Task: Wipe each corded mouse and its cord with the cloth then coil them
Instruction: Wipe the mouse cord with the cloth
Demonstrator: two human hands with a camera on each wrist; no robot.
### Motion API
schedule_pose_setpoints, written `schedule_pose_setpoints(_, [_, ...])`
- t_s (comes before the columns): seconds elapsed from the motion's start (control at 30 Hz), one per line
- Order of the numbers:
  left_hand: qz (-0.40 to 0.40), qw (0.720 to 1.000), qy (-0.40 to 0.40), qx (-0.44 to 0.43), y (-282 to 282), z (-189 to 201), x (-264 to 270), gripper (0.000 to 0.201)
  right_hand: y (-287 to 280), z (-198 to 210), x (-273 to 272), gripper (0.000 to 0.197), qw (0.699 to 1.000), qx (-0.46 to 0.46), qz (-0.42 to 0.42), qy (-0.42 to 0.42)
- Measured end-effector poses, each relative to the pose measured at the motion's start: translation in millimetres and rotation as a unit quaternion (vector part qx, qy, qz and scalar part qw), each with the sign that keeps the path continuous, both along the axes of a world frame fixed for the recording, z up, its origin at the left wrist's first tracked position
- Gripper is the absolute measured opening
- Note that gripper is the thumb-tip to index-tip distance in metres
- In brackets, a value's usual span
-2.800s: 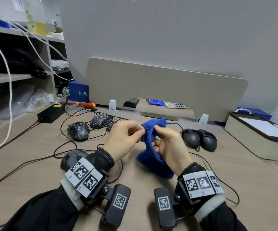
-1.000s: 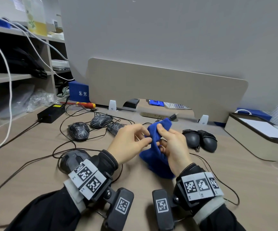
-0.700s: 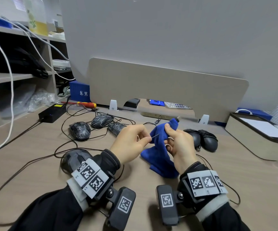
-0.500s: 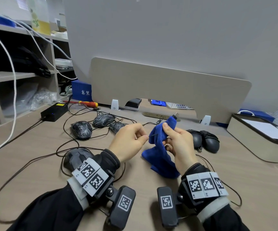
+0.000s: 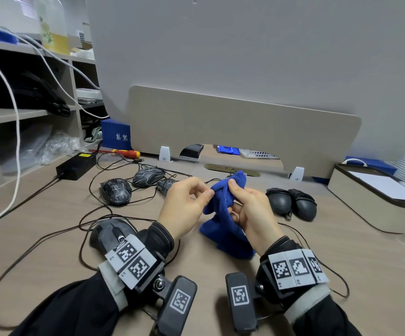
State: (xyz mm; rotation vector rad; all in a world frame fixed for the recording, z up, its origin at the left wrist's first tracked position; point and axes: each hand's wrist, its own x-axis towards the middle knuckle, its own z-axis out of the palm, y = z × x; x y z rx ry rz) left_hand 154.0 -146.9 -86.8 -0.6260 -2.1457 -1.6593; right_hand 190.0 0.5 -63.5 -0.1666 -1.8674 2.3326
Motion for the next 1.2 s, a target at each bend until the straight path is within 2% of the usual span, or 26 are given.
schedule_pose_setpoints(0.17, [0.038,0.998,0.015,0.043,-2,2,0,0.027,7,2,-1,0.041,0.988,-0.152,-0.005,-0.015])
schedule_pose_setpoints(0.37, [0.021,0.998,0.035,0.054,-2,2,2,0.023,5,7,2,0.041,0.975,-0.220,0.030,0.003])
schedule_pose_setpoints(0.47, [-0.005,0.997,0.046,0.060,-1,4,6,0.023,3,6,0,0.043,0.978,-0.206,0.039,0.008])
schedule_pose_setpoints(0.57, [-0.058,0.997,0.021,0.045,1,6,11,0.019,3,5,1,0.047,0.981,-0.187,0.055,0.020])
schedule_pose_setpoints(0.73, [-0.074,0.997,0.000,-0.004,-2,2,8,0.013,6,7,1,0.048,0.986,-0.155,0.058,0.029])
schedule_pose_setpoints(0.87, [-0.125,0.991,-0.050,-0.001,0,4,12,0.024,1,2,-1,0.031,0.997,-0.068,0.030,0.023])
schedule_pose_setpoints(0.93, [-0.144,0.988,-0.055,-0.009,1,5,14,0.018,0,-1,-2,0.025,0.999,-0.015,0.017,0.041])
schedule_pose_setpoints(1.07, [-0.128,0.989,-0.046,-0.059,3,2,10,0.008,-1,-3,-2,0.025,0.998,0.009,0.018,0.062])
schedule_pose_setpoints(1.2, [-0.060,0.995,-0.004,-0.083,4,0,10,0.026,-2,-3,2,0.022,0.995,0.040,0.000,0.089])
